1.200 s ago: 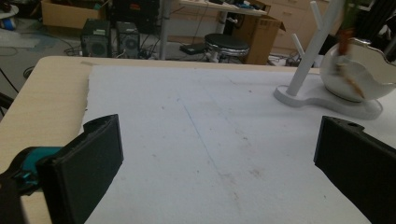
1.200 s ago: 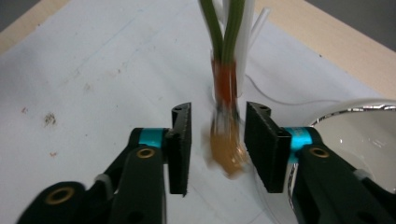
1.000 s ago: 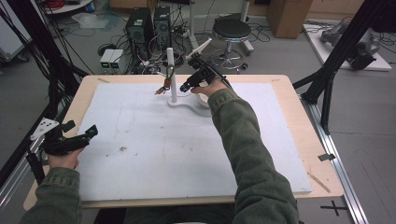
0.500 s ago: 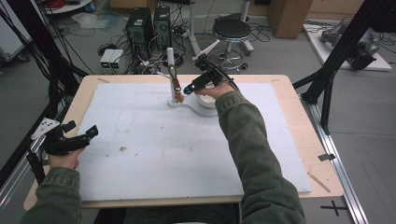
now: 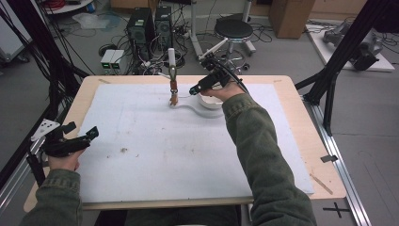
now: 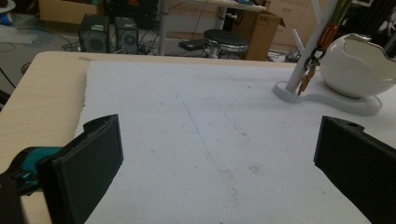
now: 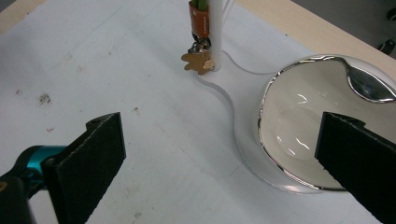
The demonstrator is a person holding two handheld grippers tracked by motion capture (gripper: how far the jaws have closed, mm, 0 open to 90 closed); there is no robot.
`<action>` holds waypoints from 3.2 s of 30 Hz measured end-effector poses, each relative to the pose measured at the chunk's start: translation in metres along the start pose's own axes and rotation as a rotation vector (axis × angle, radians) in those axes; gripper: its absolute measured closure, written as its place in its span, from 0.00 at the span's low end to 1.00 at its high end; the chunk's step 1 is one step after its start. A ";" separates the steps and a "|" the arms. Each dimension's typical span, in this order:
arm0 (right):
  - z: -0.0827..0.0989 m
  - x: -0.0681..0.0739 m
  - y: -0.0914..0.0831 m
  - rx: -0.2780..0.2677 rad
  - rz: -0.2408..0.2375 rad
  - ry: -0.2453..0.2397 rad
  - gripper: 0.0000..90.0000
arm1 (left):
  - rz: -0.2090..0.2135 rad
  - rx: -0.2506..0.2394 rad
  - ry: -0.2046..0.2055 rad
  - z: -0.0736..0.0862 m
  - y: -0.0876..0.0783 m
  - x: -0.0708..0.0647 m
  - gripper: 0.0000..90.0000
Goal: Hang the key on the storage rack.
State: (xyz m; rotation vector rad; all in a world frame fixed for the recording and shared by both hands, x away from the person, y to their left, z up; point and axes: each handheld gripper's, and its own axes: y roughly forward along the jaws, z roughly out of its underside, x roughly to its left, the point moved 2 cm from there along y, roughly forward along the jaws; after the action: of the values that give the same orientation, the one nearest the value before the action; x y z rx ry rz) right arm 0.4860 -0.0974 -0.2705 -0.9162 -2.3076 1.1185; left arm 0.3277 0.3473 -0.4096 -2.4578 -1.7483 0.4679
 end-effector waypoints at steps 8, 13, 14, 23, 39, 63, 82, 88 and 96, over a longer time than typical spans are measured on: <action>0.009 -0.007 -0.020 -0.011 0.027 0.010 0.01 | 0.000 -0.007 -0.007 -0.001 0.001 0.000 0.02; 0.015 -0.009 -0.030 -0.016 0.045 0.006 0.01 | 0.000 -0.008 -0.006 -0.001 0.001 0.000 0.02; 0.016 -0.009 -0.032 -0.019 0.047 0.008 0.01 | 0.000 -0.009 -0.006 -0.001 0.001 0.000 0.02; 0.024 -0.014 -0.048 -0.046 0.071 0.016 0.01 | -0.001 -0.014 -0.008 -0.002 0.003 0.000 0.02; 0.068 -0.028 -0.045 -0.072 0.053 0.089 0.01 | 0.006 -0.015 -0.010 -0.004 0.012 -0.001 0.02; 0.137 -0.048 -0.033 -0.089 0.080 0.153 0.01 | -0.004 -0.011 -0.016 -0.003 0.009 0.000 0.02; 0.174 -0.052 -0.029 -0.151 0.088 0.203 0.01 | -0.015 0.013 -0.017 -0.002 0.009 0.001 0.02; 0.182 -0.052 -0.024 -0.156 0.093 0.203 0.01 | -0.016 0.018 -0.025 -0.002 0.009 0.001 0.02; 0.195 -0.053 -0.022 -0.152 0.141 0.203 0.01 | -0.017 0.023 -0.025 -0.001 0.009 0.001 0.02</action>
State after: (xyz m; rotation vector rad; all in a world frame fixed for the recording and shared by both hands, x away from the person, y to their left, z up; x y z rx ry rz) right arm 0.3960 -0.2489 -0.3728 -1.2074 -2.2122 0.8664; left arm 0.3368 0.3454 -0.4108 -2.4302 -1.7612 0.5158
